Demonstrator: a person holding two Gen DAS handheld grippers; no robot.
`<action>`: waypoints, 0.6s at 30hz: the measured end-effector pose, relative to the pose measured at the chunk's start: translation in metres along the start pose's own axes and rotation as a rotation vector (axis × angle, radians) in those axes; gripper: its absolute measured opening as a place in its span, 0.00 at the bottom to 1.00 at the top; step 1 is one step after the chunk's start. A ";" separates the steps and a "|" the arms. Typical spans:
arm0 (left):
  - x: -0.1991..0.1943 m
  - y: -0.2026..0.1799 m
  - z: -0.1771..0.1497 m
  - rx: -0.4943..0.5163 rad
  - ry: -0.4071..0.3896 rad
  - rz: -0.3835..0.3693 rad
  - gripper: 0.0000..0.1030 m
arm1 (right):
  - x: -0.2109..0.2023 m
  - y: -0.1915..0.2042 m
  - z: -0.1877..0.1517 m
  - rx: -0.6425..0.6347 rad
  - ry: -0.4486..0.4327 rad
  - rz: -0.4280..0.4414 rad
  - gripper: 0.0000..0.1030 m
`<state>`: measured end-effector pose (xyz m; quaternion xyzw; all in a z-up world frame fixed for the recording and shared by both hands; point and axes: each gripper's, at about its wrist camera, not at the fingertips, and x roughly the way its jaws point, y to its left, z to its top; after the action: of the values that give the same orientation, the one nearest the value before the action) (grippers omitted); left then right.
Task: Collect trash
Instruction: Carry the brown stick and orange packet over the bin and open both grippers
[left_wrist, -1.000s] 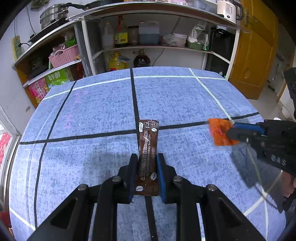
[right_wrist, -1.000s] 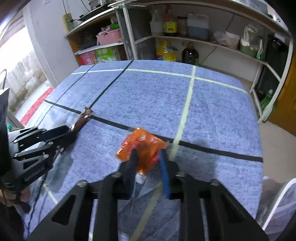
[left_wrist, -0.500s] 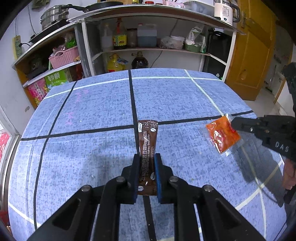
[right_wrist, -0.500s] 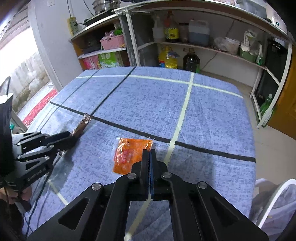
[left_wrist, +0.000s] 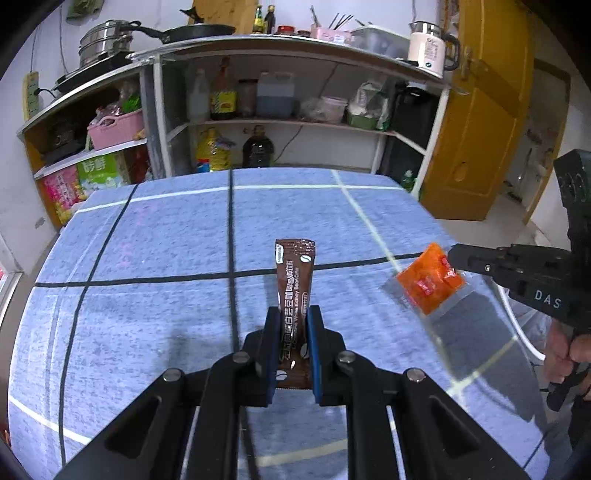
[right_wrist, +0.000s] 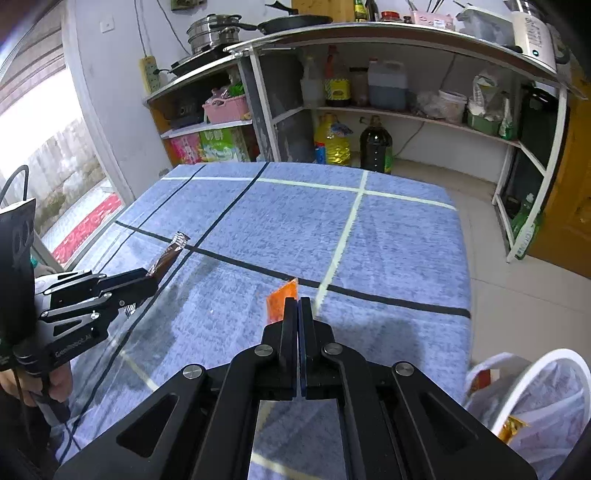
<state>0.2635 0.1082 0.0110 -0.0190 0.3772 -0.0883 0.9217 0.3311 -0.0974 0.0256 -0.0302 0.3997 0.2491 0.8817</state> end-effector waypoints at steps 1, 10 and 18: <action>-0.001 -0.004 0.001 0.004 -0.003 -0.010 0.14 | -0.004 -0.002 -0.001 0.002 -0.005 -0.001 0.00; -0.007 -0.042 0.006 0.041 -0.024 -0.079 0.14 | -0.039 -0.022 -0.008 0.027 -0.048 -0.017 0.00; -0.007 -0.085 0.013 0.081 -0.034 -0.148 0.14 | -0.070 -0.044 -0.019 0.060 -0.079 -0.048 0.00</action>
<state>0.2548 0.0255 0.0335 -0.0109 0.3552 -0.1710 0.9190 0.2996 -0.1700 0.0565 -0.0033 0.3711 0.2164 0.9030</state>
